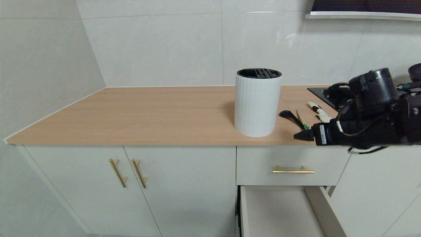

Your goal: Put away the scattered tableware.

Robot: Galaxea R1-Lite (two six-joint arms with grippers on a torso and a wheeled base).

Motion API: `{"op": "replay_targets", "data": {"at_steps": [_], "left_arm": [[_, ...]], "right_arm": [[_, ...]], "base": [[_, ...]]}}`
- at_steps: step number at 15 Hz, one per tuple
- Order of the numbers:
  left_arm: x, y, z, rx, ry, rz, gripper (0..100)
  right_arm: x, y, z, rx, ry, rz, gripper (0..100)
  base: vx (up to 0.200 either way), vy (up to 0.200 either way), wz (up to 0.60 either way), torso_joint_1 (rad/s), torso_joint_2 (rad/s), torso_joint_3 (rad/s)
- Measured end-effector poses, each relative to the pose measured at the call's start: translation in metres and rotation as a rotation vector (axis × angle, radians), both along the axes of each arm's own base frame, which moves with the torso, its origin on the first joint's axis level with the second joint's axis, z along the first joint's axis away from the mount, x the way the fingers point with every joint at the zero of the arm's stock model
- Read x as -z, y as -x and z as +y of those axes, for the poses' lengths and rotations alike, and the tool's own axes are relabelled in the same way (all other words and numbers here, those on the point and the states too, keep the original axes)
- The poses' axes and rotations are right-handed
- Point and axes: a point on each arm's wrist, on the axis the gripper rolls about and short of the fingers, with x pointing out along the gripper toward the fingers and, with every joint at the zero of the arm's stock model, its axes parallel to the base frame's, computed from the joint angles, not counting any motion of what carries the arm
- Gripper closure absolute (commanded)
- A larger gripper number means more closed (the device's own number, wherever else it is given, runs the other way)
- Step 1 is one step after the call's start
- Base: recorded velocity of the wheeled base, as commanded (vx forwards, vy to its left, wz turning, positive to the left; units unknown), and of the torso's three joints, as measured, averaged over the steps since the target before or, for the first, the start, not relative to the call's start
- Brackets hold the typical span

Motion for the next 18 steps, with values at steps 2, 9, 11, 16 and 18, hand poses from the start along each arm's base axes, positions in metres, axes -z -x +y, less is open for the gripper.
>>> {"op": "replay_targets", "data": {"at_steps": [2, 9, 11, 16, 18], "left_arm": [[0.0, 0.0, 0.0, 0.0, 0.0, 0.0, 0], [0.0, 0.0, 0.0, 0.0, 0.0, 0.0, 0], [0.0, 0.0, 0.0, 0.0, 0.0, 0.0, 0], [0.0, 0.0, 0.0, 0.0, 0.0, 0.0, 0], [0.0, 0.0, 0.0, 0.0, 0.0, 0.0, 0]], "right_arm": [[-0.015, -0.016, 0.0, 0.139, -0.073, -0.014, 0], [0.008, -0.06, 0.006, 0.299, -0.011, 0.0, 0], [0.018, -0.07, 0.008, 0.315, -0.005, 0.018, 0], [0.032, -0.083, 0.009, 0.329, 0.003, 0.043, 0], [0.035, -0.085, 0.008, 0.333, 0.006, 0.049, 100]], "base": [[0.0, 0.0, 0.0, 0.0, 0.0, 0.0], [0.0, 0.0, 0.0, 0.0, 0.0, 0.0], [0.0, 0.0, 0.0, 0.0, 0.0, 0.0], [0.0, 0.0, 0.0, 0.0, 0.0, 0.0], [0.0, 0.0, 0.0, 0.0, 0.0, 0.0]]}}
